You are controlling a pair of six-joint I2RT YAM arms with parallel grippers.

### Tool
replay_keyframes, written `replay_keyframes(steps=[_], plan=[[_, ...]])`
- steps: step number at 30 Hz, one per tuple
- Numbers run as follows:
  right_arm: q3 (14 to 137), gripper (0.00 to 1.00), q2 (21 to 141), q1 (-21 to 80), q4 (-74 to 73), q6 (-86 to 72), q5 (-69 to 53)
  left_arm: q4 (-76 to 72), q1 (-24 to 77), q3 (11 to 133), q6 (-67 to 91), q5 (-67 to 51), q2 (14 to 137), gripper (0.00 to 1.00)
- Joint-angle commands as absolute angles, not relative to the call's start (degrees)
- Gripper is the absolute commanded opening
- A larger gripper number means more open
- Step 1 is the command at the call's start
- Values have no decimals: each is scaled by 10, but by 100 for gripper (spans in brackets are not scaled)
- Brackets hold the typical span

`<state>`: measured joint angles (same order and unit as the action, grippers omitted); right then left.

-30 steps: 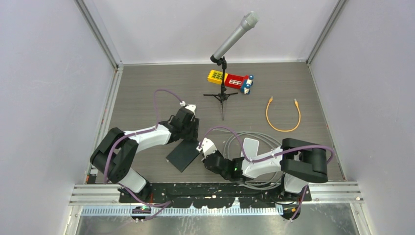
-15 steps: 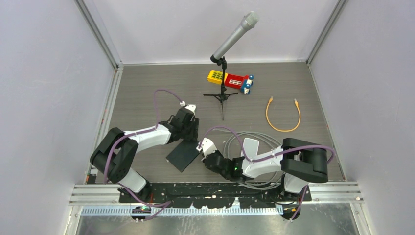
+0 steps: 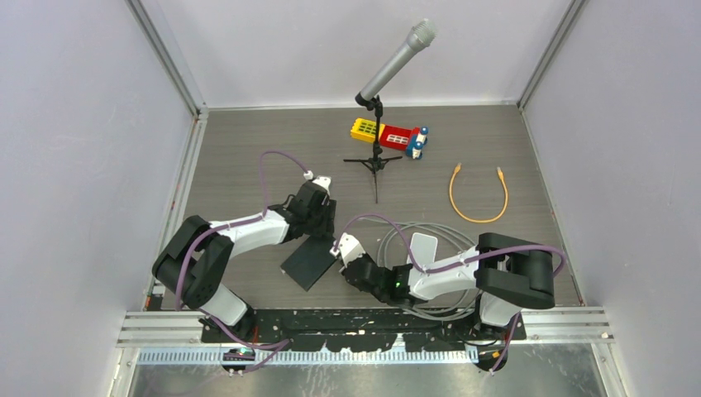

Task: Insert the plug into the switch port
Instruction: Insert the connector into the switch port.

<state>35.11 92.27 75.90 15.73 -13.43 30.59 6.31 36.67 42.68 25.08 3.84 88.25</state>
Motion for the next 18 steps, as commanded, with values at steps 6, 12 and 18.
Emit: replay_keyframes(steps=[6,12,18], plan=[[376,1,899,749,176,-148,346,102,369,415,257,6,891,47],[382,0,896,745,181,-136,324,101,369,415,258,4,893,48],[391,0,902,745,200,-130,280,100,370,416,258,2,895,48]])
